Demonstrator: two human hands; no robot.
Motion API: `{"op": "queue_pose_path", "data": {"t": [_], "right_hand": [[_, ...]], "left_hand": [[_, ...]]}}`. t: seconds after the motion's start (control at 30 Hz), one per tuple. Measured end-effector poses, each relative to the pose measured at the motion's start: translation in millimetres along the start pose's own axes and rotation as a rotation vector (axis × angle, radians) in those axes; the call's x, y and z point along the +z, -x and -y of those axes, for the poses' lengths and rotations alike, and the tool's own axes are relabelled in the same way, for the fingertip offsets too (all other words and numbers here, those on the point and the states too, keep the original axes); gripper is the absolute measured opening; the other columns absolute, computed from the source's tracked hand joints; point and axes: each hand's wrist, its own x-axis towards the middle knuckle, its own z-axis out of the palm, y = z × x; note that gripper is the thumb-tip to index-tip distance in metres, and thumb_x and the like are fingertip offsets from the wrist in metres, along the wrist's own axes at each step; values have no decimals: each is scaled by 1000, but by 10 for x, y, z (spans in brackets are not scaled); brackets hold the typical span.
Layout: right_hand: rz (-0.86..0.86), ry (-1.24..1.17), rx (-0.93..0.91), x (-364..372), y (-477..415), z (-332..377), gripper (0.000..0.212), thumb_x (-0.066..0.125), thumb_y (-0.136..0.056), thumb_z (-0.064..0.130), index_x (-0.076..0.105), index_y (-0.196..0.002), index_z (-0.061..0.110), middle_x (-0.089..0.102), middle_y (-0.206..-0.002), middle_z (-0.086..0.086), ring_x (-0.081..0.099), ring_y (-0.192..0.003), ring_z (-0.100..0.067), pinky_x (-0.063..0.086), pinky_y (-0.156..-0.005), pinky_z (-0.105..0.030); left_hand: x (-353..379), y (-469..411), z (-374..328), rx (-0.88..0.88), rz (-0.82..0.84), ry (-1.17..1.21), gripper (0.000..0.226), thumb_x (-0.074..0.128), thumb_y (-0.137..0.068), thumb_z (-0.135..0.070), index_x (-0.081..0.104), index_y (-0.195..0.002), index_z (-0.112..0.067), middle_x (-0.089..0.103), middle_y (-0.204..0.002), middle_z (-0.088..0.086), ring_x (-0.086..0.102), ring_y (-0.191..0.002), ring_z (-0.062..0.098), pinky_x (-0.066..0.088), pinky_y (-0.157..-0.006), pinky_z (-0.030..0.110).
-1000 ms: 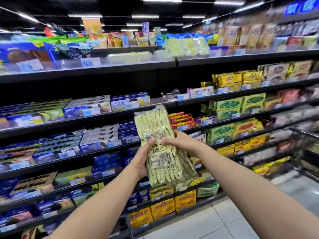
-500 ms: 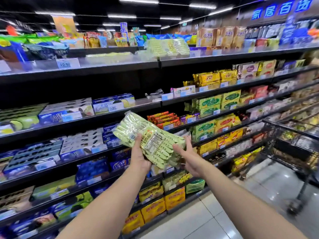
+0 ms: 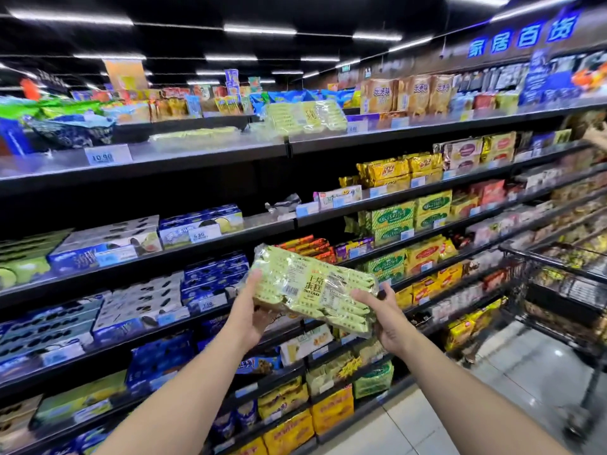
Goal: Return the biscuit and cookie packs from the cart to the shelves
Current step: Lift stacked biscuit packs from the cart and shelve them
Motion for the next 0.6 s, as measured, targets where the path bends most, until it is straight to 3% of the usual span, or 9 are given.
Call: {"op": "queue_pose_path", "data": {"t": [0.1,0.17,0.23,0.33,0.4,0.5,0.6], "right_hand": [[-31,88,12,-175,-192,235,132,94,-25,68,43,-139,26,53,-134,0,53,-123,-26,45,-107,-54],[-44,108,5,-286,-348,446,120,93,-23,70,51,-125,23,61,-122,0,61,-113,-27,51,-98,-57],[-26,137,-34,-369,-515,707,129,93,-29,70,50,-138,17,63,-130,-6,61,-117,-30,48,-102,-57],[64,193,-96,-399,-745,1136,128,87,-34,78,51,-144,23,54,-146,-4,51,-131,-28,40,-111,-55],[133,248,-111,-337,-852,1426,120,83,-40,83,54,-141,25,53,-145,2,47,-133,-24,34,-116,-53],[277,328,-136,-164,-976,1823,103,81,-44,84,61,-130,31,57,-132,14,47,-128,-15,31,-117,-49],[402,359,-202,78,-1085,2228,76,83,-51,77,67,-113,36,67,-108,28,54,-111,1,40,-99,-34]], "left_hand": [[145,-100,-106,-38,35,-93,64,84,-72,-43,62,-123,-10,75,-109,15,74,-98,33,61,-72,41],[297,-178,-220,-53,51,-152,67,86,-70,-38,62,-125,-8,74,-112,16,72,-104,33,61,-78,42],[480,-259,-345,-31,66,-176,67,87,-69,-34,62,-125,-7,73,-116,18,70,-109,33,59,-85,44],[808,-355,-563,96,81,-184,56,83,-76,-32,64,-122,-7,74,-114,16,70,-109,33,61,-82,43],[1046,-400,-756,195,78,-202,42,76,-87,-30,65,-122,-9,75,-112,12,71,-106,30,60,-83,42],[1332,-436,-1150,329,35,-227,31,71,-93,-26,67,-118,-9,76,-108,11,74,-99,26,61,-80,41],[1471,-431,-1570,457,7,-268,32,72,-91,-27,68,-117,-10,75,-111,13,74,-99,27,61,-84,44]]}}
